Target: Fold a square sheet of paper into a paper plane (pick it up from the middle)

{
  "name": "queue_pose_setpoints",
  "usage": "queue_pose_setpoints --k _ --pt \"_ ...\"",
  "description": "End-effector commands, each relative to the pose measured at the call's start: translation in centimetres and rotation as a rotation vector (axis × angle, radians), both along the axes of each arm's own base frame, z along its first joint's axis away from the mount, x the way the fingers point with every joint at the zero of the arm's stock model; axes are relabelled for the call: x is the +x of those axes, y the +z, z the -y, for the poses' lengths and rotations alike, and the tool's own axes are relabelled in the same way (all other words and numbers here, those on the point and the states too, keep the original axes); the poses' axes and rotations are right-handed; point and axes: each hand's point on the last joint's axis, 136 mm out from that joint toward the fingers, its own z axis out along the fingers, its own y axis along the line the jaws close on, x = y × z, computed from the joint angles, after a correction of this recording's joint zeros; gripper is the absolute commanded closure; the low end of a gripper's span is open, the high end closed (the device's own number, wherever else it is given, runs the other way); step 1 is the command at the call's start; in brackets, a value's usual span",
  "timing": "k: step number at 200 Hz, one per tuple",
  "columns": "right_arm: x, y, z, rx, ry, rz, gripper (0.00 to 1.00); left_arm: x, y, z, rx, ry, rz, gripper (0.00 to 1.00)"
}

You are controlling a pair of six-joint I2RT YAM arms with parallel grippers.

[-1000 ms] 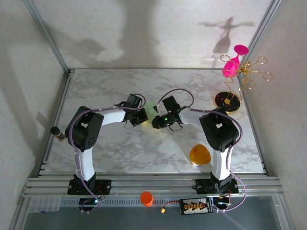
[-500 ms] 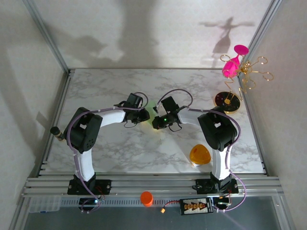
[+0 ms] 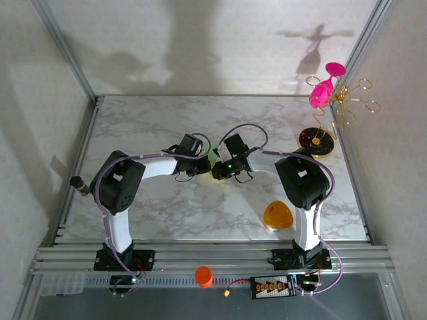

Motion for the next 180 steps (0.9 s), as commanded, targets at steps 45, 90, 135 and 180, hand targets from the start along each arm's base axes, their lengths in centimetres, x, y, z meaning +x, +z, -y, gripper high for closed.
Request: queue_pose_setpoints --k 45,90,135,180 --pt "-3.2 -5.7 4.4 -0.222 -0.013 -0.123 0.96 0.6 -2.5 -2.8 0.114 0.029 -0.03 0.91" --pt "-4.3 -6.8 5.9 -0.285 0.003 -0.14 0.96 2.9 -2.2 -5.6 0.127 0.075 -0.023 0.88" --pt "-4.5 -6.9 6.3 -0.292 0.0 -0.141 0.96 5.1 -3.0 -9.3 0.186 0.125 -0.041 0.87" --pt "-3.4 -5.1 4.2 -0.195 -0.004 -0.129 0.96 6.9 1.1 -10.0 0.153 0.163 0.029 0.87"
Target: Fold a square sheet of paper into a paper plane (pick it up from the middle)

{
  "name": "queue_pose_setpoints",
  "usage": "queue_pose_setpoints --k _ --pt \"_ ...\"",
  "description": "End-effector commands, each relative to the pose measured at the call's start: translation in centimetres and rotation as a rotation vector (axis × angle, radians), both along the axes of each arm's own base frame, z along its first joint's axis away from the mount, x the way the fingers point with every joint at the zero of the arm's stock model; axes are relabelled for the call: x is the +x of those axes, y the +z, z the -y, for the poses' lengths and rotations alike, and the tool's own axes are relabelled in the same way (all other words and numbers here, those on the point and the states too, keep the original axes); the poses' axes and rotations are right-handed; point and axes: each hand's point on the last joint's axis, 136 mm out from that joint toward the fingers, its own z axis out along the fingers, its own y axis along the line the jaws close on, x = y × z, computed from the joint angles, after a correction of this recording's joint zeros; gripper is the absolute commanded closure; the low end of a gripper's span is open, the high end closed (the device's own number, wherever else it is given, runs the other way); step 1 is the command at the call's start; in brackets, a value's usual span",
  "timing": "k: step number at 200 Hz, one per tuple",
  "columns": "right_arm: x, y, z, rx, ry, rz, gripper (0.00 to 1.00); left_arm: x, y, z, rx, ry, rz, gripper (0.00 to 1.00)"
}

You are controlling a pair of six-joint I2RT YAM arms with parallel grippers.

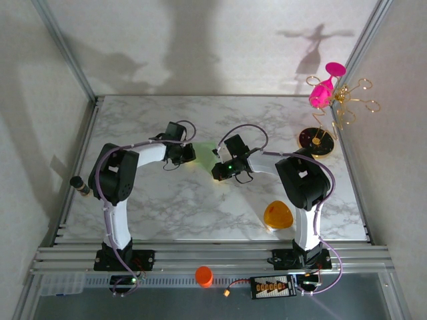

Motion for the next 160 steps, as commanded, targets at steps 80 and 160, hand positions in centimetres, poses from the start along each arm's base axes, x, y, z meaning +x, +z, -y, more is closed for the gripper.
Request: queue_pose_setpoints --k 80,160 --pt "2.3 7.1 -1.8 0.247 -0.176 0.046 0.76 -2.6 7.5 2.6 -0.221 0.134 0.131 0.84" --pt "3.0 4.5 -1.2 0.182 -0.266 -0.003 0.88 -4.0 3.4 6.6 -0.242 0.098 0.04 0.89"
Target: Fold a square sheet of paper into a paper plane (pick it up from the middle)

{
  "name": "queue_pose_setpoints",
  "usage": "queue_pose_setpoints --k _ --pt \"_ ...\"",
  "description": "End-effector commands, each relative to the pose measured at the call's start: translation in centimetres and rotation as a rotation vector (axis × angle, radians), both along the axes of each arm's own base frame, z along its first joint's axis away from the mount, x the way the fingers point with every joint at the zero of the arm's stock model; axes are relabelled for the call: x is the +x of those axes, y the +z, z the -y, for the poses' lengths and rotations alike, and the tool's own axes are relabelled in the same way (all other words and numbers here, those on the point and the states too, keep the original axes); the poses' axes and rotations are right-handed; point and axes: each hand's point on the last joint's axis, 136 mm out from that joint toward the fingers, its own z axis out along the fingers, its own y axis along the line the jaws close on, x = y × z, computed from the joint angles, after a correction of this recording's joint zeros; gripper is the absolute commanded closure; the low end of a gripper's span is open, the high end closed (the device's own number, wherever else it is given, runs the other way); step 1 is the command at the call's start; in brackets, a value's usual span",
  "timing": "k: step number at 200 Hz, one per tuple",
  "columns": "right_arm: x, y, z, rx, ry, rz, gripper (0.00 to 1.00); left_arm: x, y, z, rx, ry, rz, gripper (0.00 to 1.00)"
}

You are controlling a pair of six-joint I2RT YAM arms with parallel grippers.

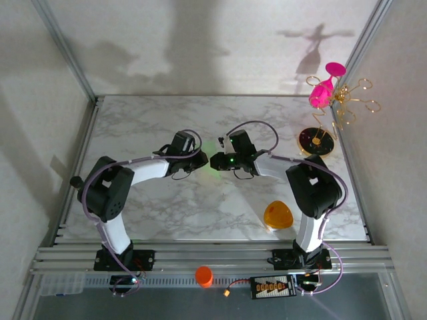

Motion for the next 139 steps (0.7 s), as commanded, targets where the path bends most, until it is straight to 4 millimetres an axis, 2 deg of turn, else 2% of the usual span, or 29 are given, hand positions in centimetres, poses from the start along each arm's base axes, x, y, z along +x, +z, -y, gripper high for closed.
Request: queue_pose_setpoints --k 1,56,82,139 --pt "0.8 -1.3 0.0 -0.028 -0.037 -0.029 0.88 0.5 -0.8 0.3 -0.015 0.021 -0.016 0.89" --pt "2.1 -3.8 0.5 -0.112 -0.08 -0.051 0.88 1.1 -3.1 -0.1 0.027 0.075 -0.075 0.92" --pt "2.0 -5.2 0.9 -0.15 -0.092 -0.081 0.88 1.1 -2.3 -0.7 0.037 0.096 -0.059 0.91" --pt "1.2 -7.8 2.4 -0.233 -0.123 -0.145 0.88 0.2 -1.4 -4.6 -0.011 0.262 -0.074 0.79"
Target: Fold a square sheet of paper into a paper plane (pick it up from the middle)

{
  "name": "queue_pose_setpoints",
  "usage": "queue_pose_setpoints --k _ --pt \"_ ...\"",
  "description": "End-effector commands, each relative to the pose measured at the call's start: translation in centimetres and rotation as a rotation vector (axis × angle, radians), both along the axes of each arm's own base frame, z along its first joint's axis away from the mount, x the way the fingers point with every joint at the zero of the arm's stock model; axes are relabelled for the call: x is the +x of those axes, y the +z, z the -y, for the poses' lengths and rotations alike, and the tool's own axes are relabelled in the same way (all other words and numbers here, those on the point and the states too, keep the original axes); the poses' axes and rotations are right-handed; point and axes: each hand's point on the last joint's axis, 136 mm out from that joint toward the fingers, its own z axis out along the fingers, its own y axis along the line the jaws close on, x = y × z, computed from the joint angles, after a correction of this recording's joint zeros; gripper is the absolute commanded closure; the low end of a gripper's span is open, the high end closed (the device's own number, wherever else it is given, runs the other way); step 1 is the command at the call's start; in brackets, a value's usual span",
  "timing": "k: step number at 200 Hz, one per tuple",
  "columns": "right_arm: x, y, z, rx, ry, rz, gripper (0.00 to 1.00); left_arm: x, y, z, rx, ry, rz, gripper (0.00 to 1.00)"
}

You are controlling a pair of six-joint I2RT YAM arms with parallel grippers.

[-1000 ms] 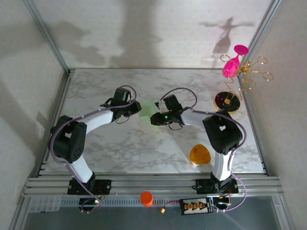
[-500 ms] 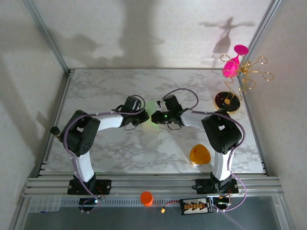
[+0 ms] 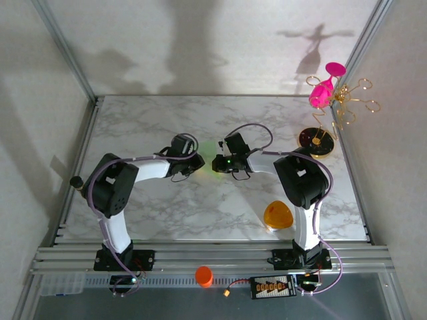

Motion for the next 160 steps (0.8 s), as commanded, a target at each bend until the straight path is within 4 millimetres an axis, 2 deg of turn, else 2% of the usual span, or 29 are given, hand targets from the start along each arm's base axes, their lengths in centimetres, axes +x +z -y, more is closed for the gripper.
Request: queue_pose_setpoints --k 1,29,58,96,146,160 --pt "-0.6 -2.6 1.3 -0.084 -0.034 -0.068 0.88 0.1 1.0 -2.0 -0.028 0.111 0.008 0.79" --pt "-0.9 -3.3 1.8 -0.103 -0.041 -0.088 0.88 -0.1 0.7 -2.6 -0.046 0.158 -0.022 0.74" --pt "-1.0 -3.5 1.9 -0.108 -0.041 -0.089 0.88 0.2 0.2 -1.7 -0.089 0.151 -0.038 0.73" --pt "-1.1 -3.7 2.0 -0.109 -0.039 -0.094 0.9 0.9 0.1 -1.0 -0.111 0.141 -0.038 0.79" --pt "-1.1 -3.8 2.0 -0.106 -0.033 -0.097 0.9 1.1 -0.6 -0.6 -0.118 0.128 -0.046 0.79" --pt "-1.1 -3.9 2.0 -0.106 -0.032 -0.098 0.9 1.3 -0.4 -0.3 -0.126 0.121 -0.04 0.82"
